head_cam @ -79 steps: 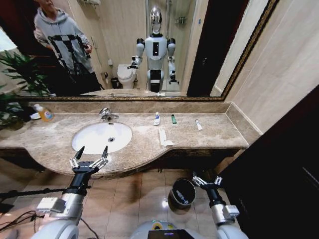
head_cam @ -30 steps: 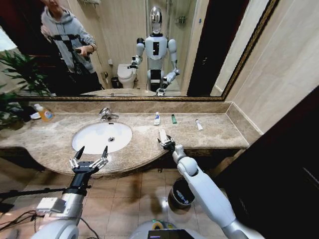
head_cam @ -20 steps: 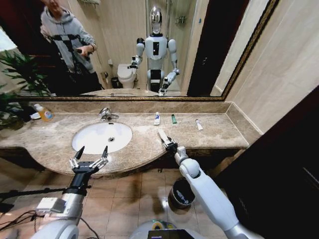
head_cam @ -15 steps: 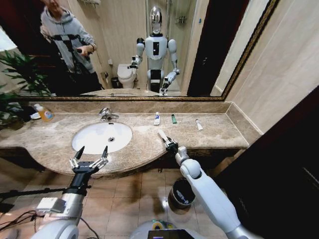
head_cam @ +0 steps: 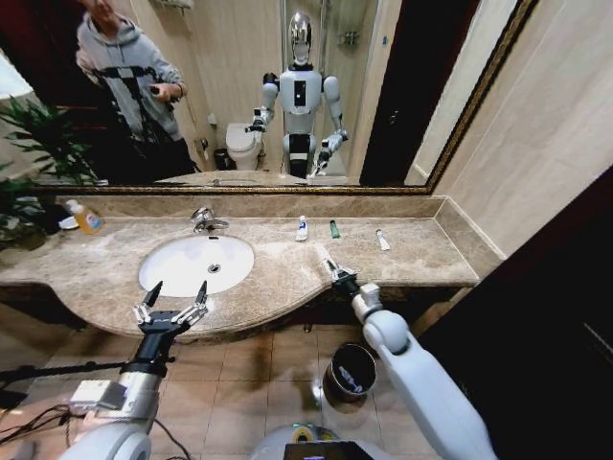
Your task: Pick up the trash from the sink and place it in the trash bin.
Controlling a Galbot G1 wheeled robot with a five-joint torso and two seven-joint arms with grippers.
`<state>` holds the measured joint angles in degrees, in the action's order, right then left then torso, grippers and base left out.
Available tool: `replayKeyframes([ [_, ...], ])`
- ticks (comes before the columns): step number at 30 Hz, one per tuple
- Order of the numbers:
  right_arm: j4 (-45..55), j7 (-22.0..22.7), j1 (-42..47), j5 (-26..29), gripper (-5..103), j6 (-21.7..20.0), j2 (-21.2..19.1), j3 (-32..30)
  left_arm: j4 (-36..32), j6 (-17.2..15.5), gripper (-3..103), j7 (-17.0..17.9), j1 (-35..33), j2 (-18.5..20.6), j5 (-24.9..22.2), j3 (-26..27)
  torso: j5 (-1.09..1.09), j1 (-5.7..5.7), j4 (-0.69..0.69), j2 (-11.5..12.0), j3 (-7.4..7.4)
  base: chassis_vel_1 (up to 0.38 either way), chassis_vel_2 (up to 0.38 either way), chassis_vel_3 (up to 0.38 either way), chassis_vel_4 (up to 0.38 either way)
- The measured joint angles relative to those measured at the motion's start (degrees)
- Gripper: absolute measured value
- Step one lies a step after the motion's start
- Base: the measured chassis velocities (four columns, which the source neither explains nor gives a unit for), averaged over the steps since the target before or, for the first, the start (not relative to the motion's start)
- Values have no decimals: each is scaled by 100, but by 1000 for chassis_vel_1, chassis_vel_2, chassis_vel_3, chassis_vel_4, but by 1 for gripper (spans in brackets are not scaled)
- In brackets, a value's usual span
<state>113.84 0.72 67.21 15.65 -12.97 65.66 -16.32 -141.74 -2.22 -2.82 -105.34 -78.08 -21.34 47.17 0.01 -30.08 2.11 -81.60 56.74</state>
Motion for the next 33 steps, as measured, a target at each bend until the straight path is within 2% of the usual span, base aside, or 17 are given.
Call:
replayKeyframes([
  [6,622,7,924,0,0,171,-114,-529,0,0,100,2,0,0,0,1,-1,0,0,0,0,0,0,0,0],
  [7,741,-5,1426,-73,0,362,-34,-830,0,0,100,2,0,-1,0,1,1,1,0,0,0,0,0,0,0],
  [9,761,-19,1597,-121,0,448,16,-932,0,0,100,1,0,-1,0,0,0,0,0,0,0,0,0,0,0],
  [12,678,-123,2482,-281,0,973,272,-1302,-1,0,100,1,0,0,0,0,1,1,-1,0,0,0,0,0,0],
  [13,678,-123,2482,-281,0,973,272,-1302,-1,0,100,1,0,0,0,0,1,1,-1,0,0,0,0,0,0],
  [15,408,-185,2970,-427,0,1424,411,-1451,0,0,100,1,0,0,0,0,0,1,-2,-1,-1,0,0,0,0],
  [17,110,-209,3167,-527,0,1681,499,-1492,0,0,100,2,0,-1,0,0,0,1,-2,-1,0,0,0,0,0],
  [18,-148,-211,3200,-626,0,1831,553,-1499,0,0,100,2,0,0,0,0,0,1,-2,-1,0,0,0,0,0],
  [23,-993,-204,3080,-1010,0,2067,673,-1453,0,0,100,2,0,0,0,0,0,0,-1,0,0,0,0,0,0],
  [26,-2248,-211,2625,-1498,0,2127,775,-1280,0,0,100,2,0,0,0,0,0,0,-1,0,1,0,0,0,0],
  [27,-2248,-211,2625,-1498,0,2127,775,-1280,0,0,100,2,0,0,0,0,0,0,-1,0,1,0,0,0,0],
  [29,-3155,-230,2219,-1675,0,2192,898,-1200,0,0,100,2,0,0,0,1,1,0,0,0,1,0,0,0,0],
  [33,-3941,-290,1867,-1738,0,2222,992,-1116,0,0,100,2,0,0,0,0,0,-1,0,1,1,0,0,0,0],
])
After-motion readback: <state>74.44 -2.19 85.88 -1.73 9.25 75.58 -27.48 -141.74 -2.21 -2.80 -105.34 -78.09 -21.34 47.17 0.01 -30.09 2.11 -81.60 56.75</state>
